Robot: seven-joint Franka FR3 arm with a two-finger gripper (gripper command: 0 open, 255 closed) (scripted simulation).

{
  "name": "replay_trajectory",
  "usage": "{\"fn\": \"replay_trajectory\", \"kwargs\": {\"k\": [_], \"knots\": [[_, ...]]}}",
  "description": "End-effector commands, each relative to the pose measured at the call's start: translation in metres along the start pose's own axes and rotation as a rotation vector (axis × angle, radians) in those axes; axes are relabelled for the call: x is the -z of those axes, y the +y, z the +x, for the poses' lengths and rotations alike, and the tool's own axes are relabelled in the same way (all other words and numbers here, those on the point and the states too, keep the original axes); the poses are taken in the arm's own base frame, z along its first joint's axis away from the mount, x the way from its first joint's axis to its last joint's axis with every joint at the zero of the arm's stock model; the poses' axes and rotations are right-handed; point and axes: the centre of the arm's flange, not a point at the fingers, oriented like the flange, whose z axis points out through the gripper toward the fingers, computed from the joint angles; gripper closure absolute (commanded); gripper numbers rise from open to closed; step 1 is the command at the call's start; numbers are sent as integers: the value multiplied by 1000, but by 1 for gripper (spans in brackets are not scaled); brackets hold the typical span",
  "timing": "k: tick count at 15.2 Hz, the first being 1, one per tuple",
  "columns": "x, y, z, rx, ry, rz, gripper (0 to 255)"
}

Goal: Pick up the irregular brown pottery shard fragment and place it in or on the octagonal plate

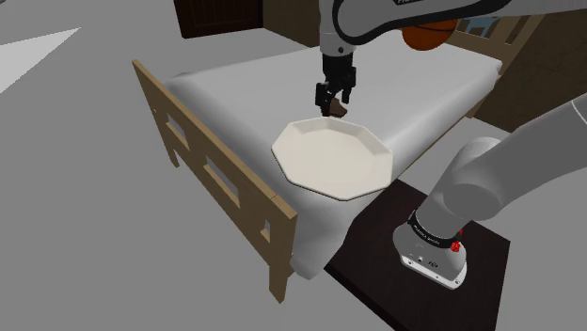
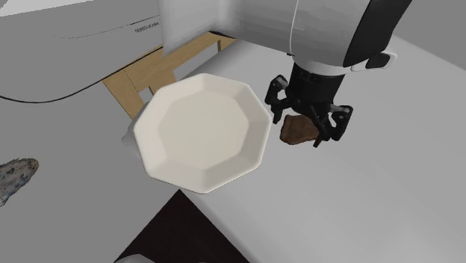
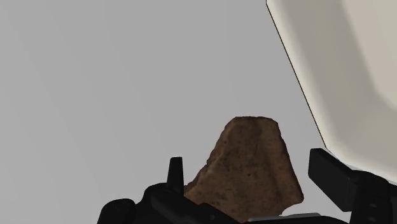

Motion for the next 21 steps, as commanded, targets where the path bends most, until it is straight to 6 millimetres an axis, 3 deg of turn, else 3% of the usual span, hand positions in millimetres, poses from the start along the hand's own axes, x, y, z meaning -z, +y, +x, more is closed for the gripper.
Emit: {"fn": "replay_trajectory", "kwargs": {"k": [1,2,11,21], "knots": [[0,0,0,0,0,0,0],[0,0,0,0,0,0,255],[0,0,0,0,0,0,255],[52,6,-7,0,0,0,255]]}}
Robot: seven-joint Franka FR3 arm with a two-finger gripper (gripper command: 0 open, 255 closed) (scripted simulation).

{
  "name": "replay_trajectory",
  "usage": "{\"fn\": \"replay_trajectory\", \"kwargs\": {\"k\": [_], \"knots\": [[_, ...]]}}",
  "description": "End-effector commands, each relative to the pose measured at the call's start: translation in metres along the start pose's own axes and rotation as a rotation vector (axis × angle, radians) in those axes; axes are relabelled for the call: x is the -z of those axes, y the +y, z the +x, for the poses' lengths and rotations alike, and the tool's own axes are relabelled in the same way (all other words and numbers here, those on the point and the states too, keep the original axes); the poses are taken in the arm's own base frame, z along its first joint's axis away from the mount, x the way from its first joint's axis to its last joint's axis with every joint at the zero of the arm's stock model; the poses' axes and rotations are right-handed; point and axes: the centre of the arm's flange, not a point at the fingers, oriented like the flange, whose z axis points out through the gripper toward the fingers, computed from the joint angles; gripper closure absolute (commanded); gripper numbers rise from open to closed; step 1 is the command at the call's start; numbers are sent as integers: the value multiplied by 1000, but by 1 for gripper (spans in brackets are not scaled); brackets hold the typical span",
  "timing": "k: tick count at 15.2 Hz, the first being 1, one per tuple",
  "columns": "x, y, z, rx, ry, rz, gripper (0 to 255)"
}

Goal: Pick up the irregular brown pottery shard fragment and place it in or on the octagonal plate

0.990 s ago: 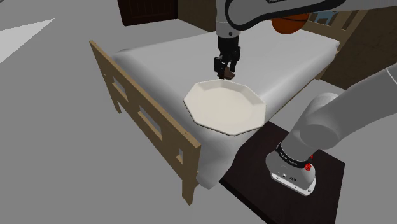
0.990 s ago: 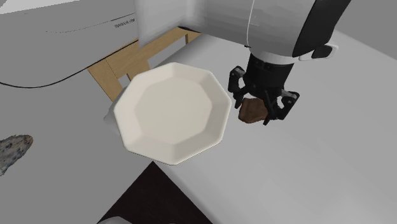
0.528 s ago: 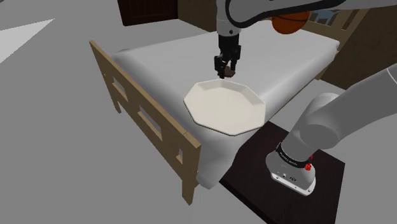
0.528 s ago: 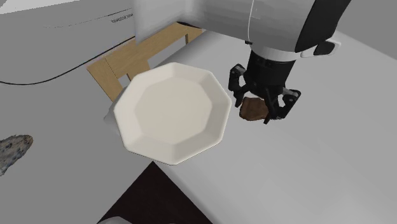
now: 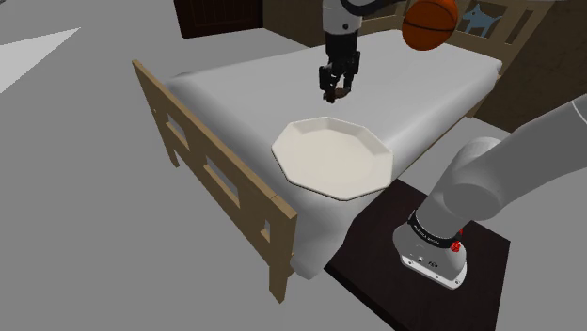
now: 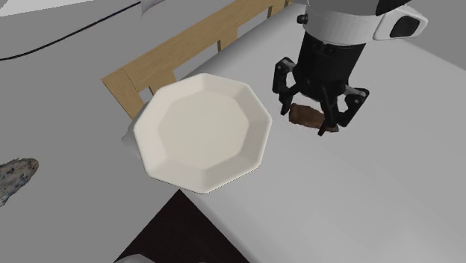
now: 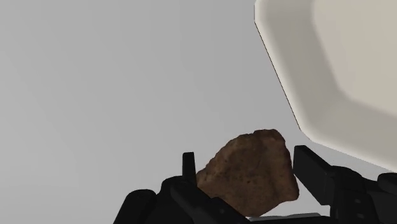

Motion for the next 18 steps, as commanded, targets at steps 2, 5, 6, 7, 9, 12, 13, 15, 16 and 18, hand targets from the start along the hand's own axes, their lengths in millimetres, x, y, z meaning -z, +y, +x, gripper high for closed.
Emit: {"fn": "replay_trajectory", "kwargs": {"k": [2,5,6,7,9,12,13,15,16,18], "knots": [[16,1,-3,0,0,0,255],[31,3,-5,0,0,0,255],[37,3,-6,0,0,0,255],[37,3,-6,0,0,0,255],[38,-18,-21,0,0,0,255],[41,-50,-45,0,0,0,255],[39,-39,-37,1,0,0,255],[34,-43,-21,-98,-32,15,0],[28,-45,-6,-198,-65,30,0],[15,-45,24,-397,-129,60,0]]}}
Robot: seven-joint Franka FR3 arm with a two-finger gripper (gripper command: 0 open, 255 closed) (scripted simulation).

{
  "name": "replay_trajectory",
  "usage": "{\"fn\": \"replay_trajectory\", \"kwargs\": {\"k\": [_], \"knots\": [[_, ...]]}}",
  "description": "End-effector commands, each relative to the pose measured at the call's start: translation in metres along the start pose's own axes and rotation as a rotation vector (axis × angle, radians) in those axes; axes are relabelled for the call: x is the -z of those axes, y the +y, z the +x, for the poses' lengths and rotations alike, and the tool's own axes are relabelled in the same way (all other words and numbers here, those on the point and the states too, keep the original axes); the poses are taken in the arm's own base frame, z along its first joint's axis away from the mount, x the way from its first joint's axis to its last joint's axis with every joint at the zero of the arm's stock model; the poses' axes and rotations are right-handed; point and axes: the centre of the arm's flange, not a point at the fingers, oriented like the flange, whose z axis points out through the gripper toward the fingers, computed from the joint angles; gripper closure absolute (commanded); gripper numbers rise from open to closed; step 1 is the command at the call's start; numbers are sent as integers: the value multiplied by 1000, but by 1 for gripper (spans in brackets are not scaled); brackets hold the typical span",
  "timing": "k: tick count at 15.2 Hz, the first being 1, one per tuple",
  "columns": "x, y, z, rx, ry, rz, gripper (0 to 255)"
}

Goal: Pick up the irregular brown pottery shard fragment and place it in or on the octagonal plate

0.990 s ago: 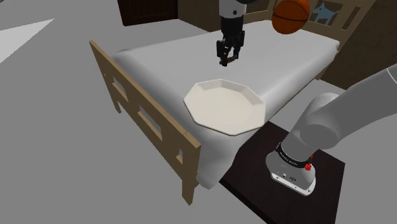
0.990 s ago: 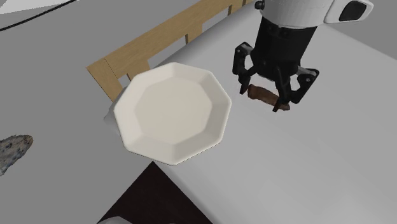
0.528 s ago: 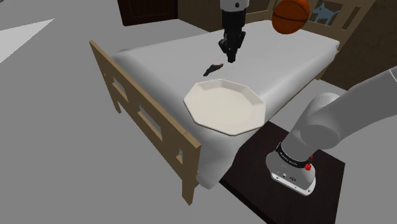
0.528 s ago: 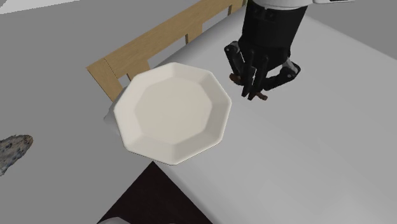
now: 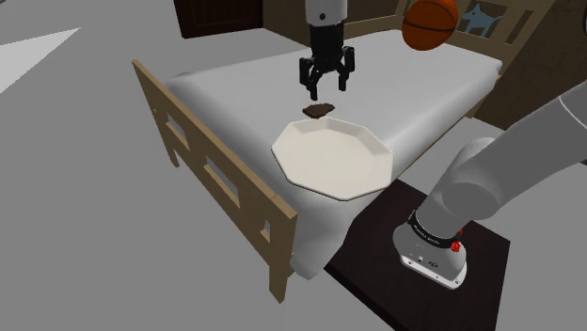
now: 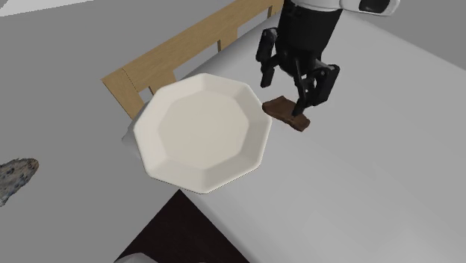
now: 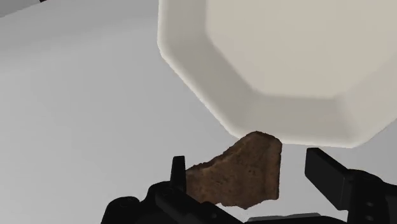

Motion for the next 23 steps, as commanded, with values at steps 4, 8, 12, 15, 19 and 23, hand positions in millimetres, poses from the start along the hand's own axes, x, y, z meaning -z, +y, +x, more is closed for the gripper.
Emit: {"fn": "replay_trajectory", "kwargs": {"k": [4,8,12,15,19,23], "knots": [[-24,-7,45,-313,-99,45,0],[-45,-9,43,-313,-99,45,0],[-59,-9,41,-313,-99,45,0],[-59,-9,41,-313,-99,45,0],[-59,-9,41,-313,-99,45,255],[-59,-9,41,-313,-99,45,255]]}}
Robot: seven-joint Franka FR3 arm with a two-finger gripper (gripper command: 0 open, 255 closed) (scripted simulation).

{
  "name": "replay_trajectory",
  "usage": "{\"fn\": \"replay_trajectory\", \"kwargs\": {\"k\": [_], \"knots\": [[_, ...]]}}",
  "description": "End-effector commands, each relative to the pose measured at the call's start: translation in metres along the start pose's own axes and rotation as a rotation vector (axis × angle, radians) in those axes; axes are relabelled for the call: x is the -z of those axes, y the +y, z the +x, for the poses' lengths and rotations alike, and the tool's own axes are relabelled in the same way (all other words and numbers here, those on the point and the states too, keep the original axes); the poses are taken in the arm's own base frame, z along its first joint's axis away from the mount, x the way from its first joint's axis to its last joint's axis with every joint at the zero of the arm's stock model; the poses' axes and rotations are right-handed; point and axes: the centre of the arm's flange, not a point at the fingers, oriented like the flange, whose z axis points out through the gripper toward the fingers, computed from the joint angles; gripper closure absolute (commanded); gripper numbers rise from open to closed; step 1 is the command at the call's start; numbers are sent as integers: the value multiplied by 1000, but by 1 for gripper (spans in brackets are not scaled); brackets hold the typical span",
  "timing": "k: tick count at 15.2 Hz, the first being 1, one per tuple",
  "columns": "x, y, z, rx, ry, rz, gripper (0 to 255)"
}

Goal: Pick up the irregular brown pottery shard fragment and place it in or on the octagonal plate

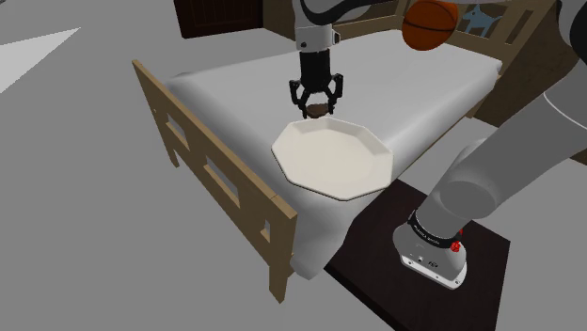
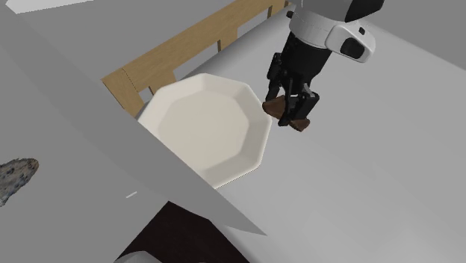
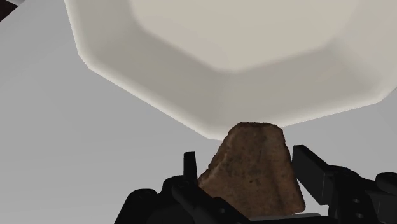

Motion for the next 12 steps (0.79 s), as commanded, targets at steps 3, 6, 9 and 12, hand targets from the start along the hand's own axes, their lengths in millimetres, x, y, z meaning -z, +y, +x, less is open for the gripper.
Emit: {"fn": "replay_trajectory", "kwargs": {"k": [3,6,9,12], "knots": [[0,0,0,0,-1,-1,255],[4,1,-1,0,-1,-1,255],[20,3,-5,0,-1,-1,255],[35,5,-9,0,-1,-1,255]]}}
